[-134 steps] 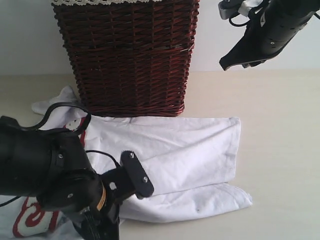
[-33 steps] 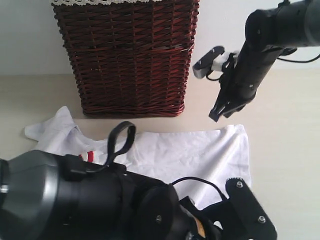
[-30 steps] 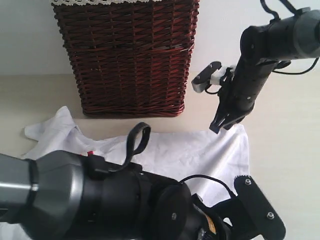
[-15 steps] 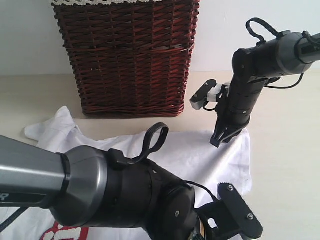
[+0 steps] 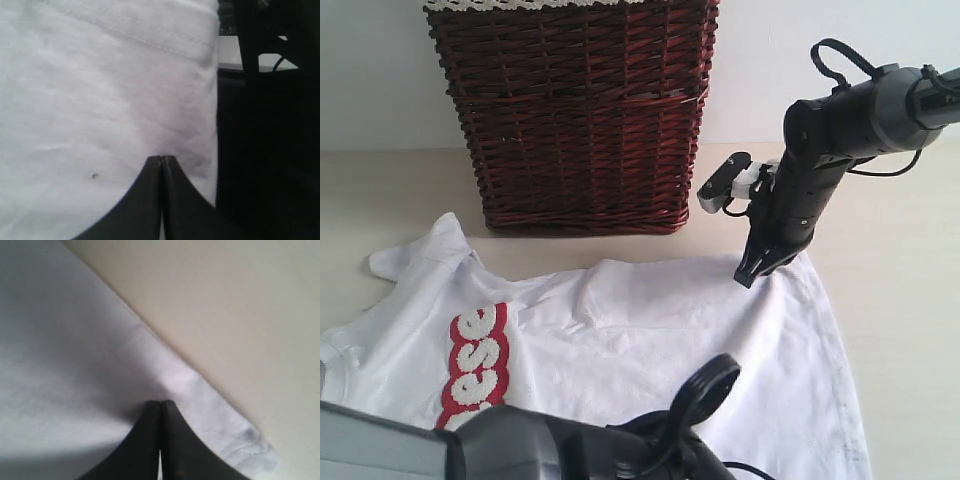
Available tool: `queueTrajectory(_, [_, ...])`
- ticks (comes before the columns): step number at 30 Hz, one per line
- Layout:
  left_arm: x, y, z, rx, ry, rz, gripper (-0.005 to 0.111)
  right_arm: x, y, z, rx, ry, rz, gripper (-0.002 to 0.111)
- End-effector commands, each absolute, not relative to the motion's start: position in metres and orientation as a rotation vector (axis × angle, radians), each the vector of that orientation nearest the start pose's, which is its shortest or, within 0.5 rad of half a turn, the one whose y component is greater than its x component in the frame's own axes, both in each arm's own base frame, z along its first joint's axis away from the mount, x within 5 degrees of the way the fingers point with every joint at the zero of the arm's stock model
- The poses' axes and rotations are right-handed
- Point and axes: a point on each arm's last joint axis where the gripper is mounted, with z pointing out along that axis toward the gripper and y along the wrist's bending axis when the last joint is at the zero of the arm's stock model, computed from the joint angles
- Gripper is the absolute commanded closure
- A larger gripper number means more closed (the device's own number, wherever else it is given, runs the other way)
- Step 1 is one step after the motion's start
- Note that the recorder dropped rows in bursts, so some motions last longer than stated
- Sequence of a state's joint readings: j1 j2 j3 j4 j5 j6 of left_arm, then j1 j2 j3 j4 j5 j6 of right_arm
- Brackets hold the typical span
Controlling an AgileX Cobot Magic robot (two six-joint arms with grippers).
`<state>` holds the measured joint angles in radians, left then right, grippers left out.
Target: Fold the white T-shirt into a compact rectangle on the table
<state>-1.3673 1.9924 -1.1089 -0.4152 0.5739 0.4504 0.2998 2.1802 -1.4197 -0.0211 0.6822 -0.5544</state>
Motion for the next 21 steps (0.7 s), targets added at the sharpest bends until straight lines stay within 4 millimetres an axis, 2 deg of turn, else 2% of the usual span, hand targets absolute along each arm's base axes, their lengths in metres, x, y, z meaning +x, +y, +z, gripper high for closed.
queueTrajectory(1, [0.044, -0.355, 0.111, 2.128, 2.276, -0.470, 0.107, 0.404, 0.121, 0.088, -1.239, 2.680, -0.065, 0.108])
queueTrajectory(5, [0.043, -0.356, 0.117, 2.101, 2.266, -0.511, 0.107, 0.406, 0.121, 0.089, -1.232, 2.665, -0.067, 0.108])
queueTrajectory(11, [0.034, -0.362, 0.150, 2.109, 2.114, -0.765, 0.107, 0.411, 0.123, 0.103, -1.171, 2.603, -0.078, 0.108])
queueTrajectory(16, [0.043, -0.356, 0.179, 2.065, 2.040, -0.769, 0.107, 0.418, 0.125, 0.144, -1.078, 2.555, -0.082, 0.108])
queueTrajectory(21, [0.080, -0.335, 0.209, 1.891, 2.122, -0.624, 0.107, 0.411, 0.122, 0.182, -1.058, 2.535, -0.098, 0.108])
